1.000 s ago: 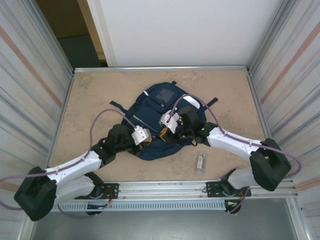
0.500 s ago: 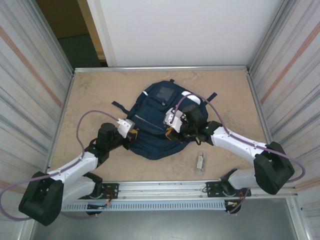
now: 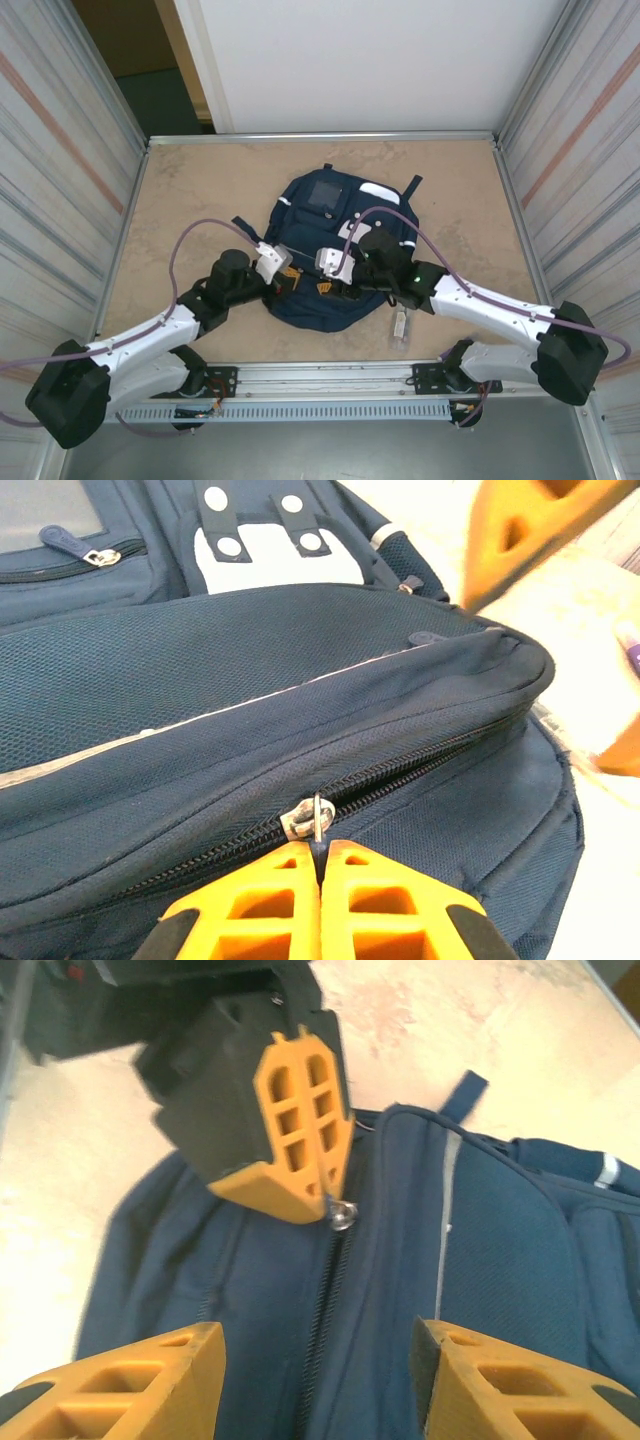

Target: Pack the student bag

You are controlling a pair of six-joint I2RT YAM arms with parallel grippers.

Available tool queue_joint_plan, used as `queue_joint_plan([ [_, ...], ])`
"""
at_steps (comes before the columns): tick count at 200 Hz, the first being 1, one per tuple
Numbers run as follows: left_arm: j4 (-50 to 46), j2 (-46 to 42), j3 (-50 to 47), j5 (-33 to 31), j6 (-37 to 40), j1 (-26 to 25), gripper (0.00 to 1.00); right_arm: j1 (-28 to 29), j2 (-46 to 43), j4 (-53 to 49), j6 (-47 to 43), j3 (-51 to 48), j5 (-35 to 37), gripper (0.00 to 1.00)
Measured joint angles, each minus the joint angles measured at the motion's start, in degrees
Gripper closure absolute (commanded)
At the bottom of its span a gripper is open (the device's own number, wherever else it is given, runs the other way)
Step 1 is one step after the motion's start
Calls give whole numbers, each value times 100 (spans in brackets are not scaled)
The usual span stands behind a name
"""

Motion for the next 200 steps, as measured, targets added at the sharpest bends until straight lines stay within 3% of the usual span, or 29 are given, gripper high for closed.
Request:
queue_joint_plan([
  [31, -20, -2, 83, -17, -195, -162, 100, 55, 417, 219, -70, -28, 251, 54],
  [46, -46, -2, 94, -20, -271, -166, 100, 129, 584, 319, -122, -85, 529, 78],
  [58, -98, -2, 94, -50, -310, -166, 100, 175, 627, 450, -98, -190, 748, 92],
  [68, -214, -22, 94, -146, -310, -166, 100, 203, 627, 531, -136, -247, 868, 97],
  [90, -431, -243, 92, -424, -293, -70, 100, 142, 535, 514, -190, -260, 905, 100],
  [140, -1357, -603, 315, -1241, 267, 348, 100, -334, 245, 153, -861, -260, 446, 100],
  [155, -1456, -610, 337, -1224, 363, 586, 100, -444, 321, 197, -1058, -258, 286, 98],
  [173, -1467, -693, 345, -1012, 382, 817, 100, -529, 577, 170, -1211, -125, 118, 86],
  [188, -1475, -787, 345, -887, 326, 892, 100, -533, 774, 31, -1298, 74, 37, 67],
  [200, -1458, -861, 343, -745, 136, 885, 100, -531, 804, -39, -1353, 153, 22, 61],
])
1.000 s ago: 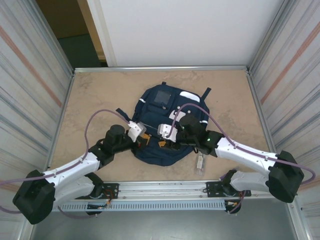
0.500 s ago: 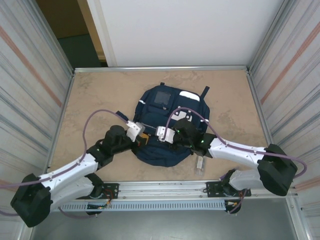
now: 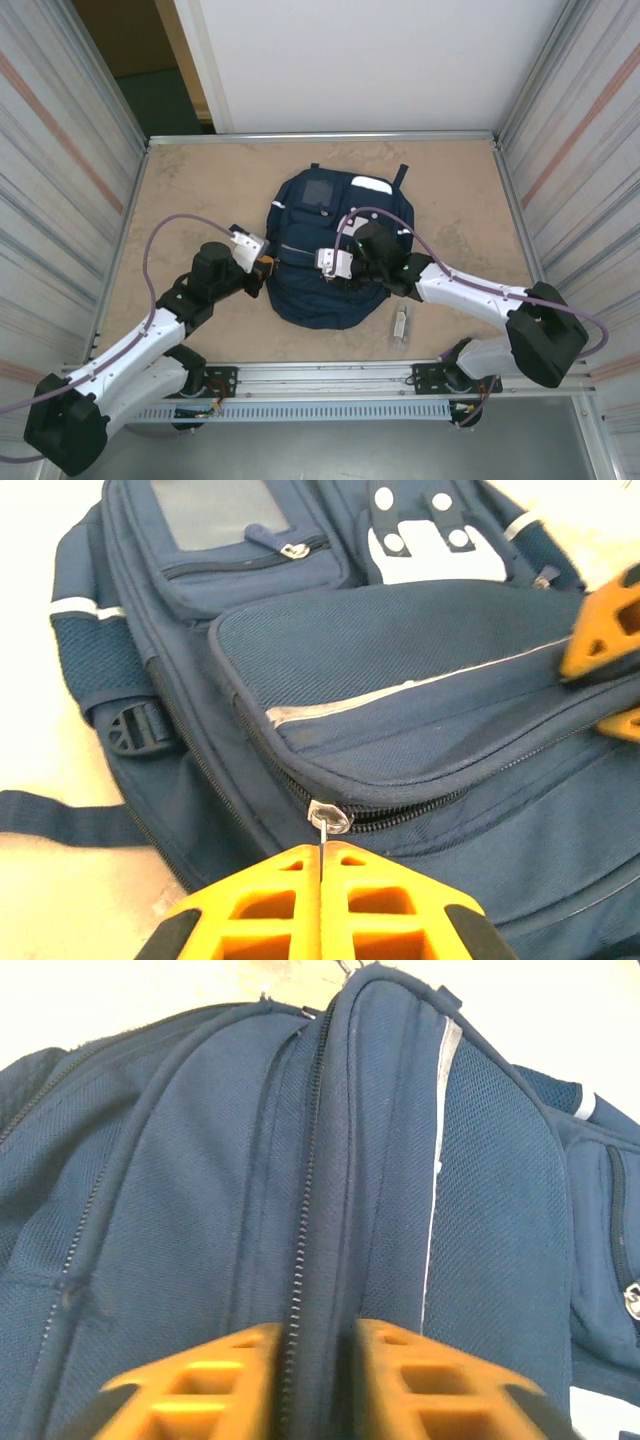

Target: Pack the student bag

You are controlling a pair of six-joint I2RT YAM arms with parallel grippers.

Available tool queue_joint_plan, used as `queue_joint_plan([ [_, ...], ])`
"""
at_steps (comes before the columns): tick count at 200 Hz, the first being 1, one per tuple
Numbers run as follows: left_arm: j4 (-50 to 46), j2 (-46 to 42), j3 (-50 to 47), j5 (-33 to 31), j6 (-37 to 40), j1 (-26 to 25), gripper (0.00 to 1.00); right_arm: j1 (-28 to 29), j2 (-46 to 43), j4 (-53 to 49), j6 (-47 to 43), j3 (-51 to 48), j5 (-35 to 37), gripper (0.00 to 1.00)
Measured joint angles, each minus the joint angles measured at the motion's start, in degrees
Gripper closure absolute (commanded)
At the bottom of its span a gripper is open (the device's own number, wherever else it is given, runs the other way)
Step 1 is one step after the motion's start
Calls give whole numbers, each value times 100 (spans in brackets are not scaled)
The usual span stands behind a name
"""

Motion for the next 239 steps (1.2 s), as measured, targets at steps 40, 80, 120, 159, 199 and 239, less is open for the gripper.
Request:
queue_joint_plan([
  [40, 282, -101, -92, 227, -573, -761, 100, 315, -197, -216, 323, 160, 125, 52],
  [80, 476, -37, -92, 282, -909, -1320, 100, 608, -334, -168, 638, 157, 286, 51],
  [120, 603, 225, -90, 282, -1080, -1394, 100, 717, -50, -157, 743, 157, 295, 52],
  [159, 308, 55, -92, 87, -1104, -1425, 100, 776, 170, -146, 807, 7, 463, 55],
  [199, -85, -114, -170, -232, -1213, -1425, 45, 807, 481, -157, 813, 7, 555, 81],
  [239, 225, 68, -673, -22, -953, -1421, 41, 835, 420, -160, 761, -9, 470, 98],
])
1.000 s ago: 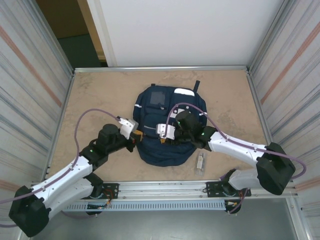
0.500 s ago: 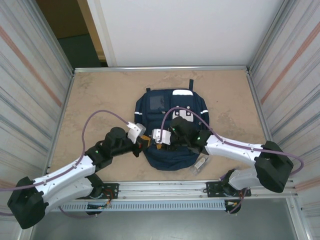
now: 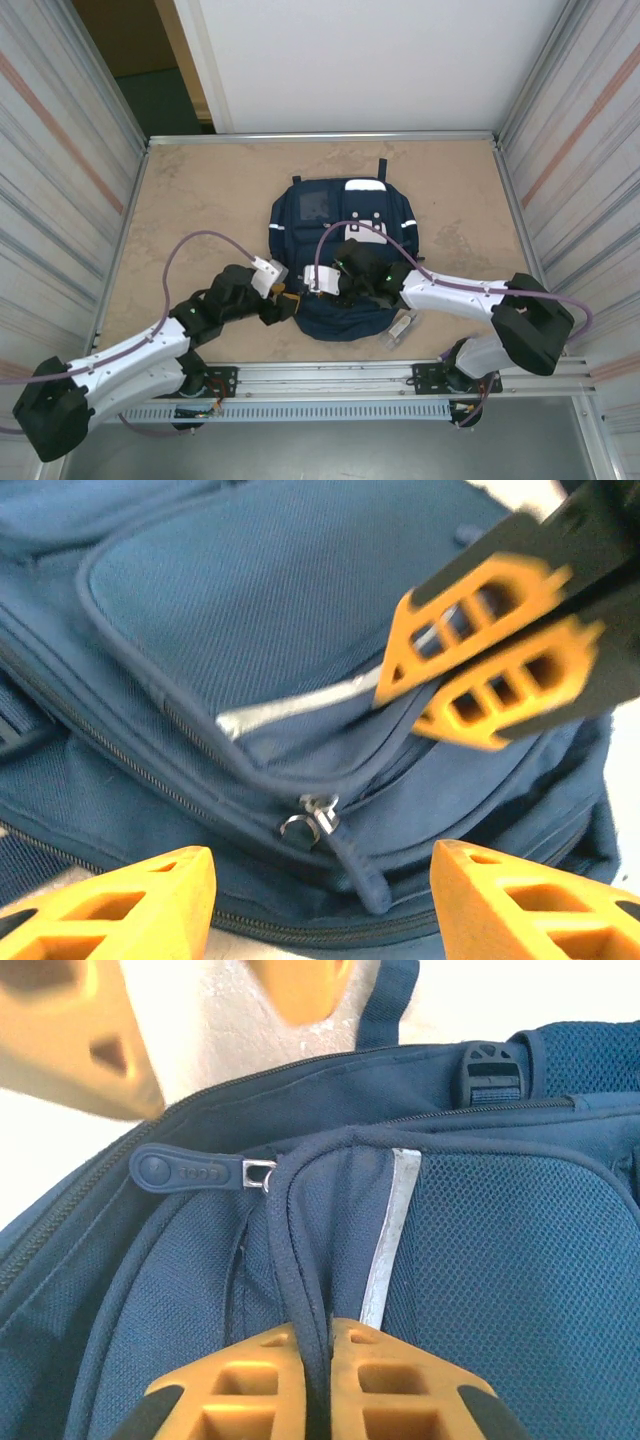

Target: Pack the student bag

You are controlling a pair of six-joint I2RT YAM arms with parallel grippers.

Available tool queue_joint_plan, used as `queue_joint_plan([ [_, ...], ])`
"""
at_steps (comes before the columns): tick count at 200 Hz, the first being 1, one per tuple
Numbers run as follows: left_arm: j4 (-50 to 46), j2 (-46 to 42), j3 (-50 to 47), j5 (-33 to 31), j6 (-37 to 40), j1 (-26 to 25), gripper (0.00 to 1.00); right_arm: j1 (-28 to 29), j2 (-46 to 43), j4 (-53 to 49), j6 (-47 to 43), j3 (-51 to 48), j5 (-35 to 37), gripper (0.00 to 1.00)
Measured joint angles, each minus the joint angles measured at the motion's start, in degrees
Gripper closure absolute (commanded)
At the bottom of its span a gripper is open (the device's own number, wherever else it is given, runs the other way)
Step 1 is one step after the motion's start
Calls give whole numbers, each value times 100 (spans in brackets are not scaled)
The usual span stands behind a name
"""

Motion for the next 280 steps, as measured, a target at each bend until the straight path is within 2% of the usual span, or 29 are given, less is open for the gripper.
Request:
queue_joint_plan([
  [56, 796, 391, -291, 267, 66, 389, 42, -190, -492, -28, -26, -59, -345, 100],
  [109, 1456, 824, -240, 1386, 299, 538, 44, -232, -682, -140, -24, -81, -566, 100],
  [175, 1917, 835, -243, 2146, 415, 573, 41, -310, -767, -264, -26, -98, -756, 100],
  [198, 1875, 791, -243, 2144, 332, 575, 47, -315, -785, -269, -24, -98, -767, 100],
  [236, 1952, 918, -286, 1932, 24, 575, 63, -297, -785, -282, -17, -98, -723, 100],
  [280, 2015, 1093, -286, 1908, -28, 490, 67, -262, -785, -284, 37, -98, -544, 100],
])
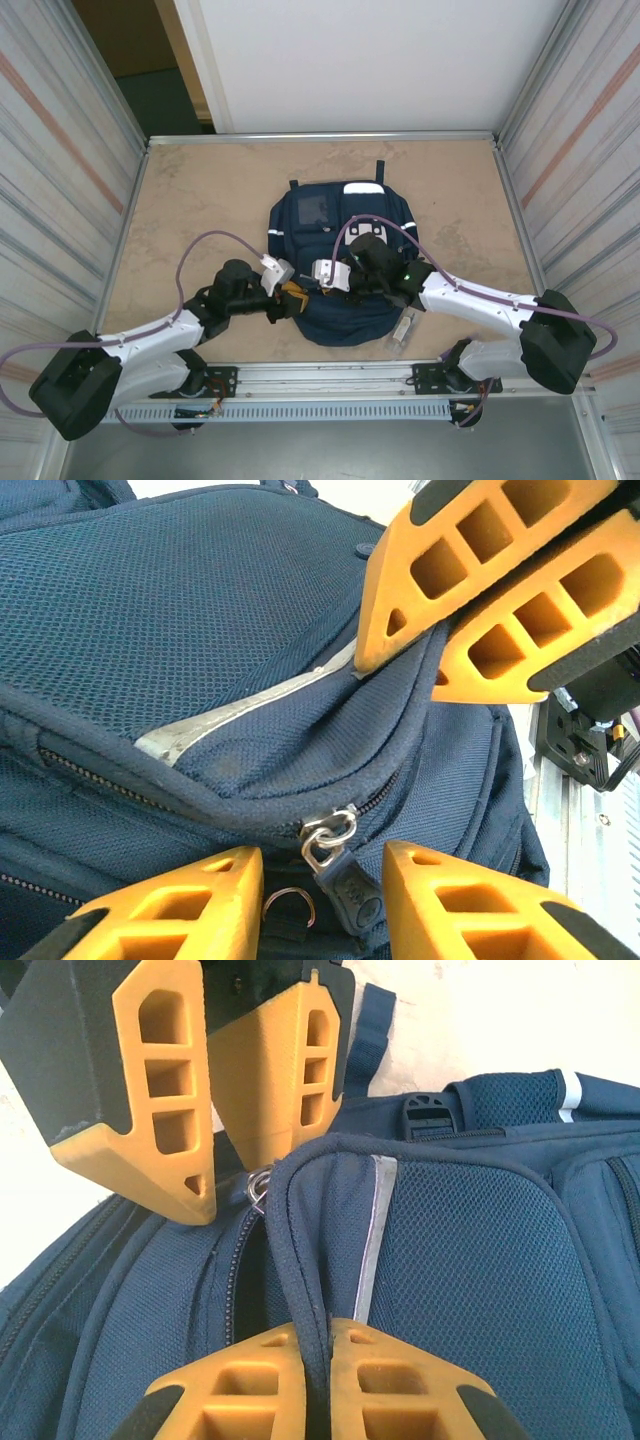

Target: Pack the student bag

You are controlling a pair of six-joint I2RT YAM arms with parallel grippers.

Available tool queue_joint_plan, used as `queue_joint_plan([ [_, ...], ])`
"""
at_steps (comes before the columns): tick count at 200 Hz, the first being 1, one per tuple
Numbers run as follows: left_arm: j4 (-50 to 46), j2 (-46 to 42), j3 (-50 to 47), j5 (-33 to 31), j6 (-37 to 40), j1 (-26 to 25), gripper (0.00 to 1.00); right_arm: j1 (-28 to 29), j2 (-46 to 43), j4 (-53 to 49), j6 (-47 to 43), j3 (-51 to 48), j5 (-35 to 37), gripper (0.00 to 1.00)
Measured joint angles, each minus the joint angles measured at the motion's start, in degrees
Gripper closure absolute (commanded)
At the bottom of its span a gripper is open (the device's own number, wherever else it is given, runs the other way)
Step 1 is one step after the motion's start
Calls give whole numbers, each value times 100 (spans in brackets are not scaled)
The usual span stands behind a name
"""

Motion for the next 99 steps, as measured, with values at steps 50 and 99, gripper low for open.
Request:
queue_joint_plan([
  [50, -13, -17, 9, 39, 162, -4, 100, 2, -94, -66, 61, 0, 122, 100],
  [99, -516, -557, 66, -155, 664, 103, 100, 0, -308, -74, 70, -85, 168, 100],
])
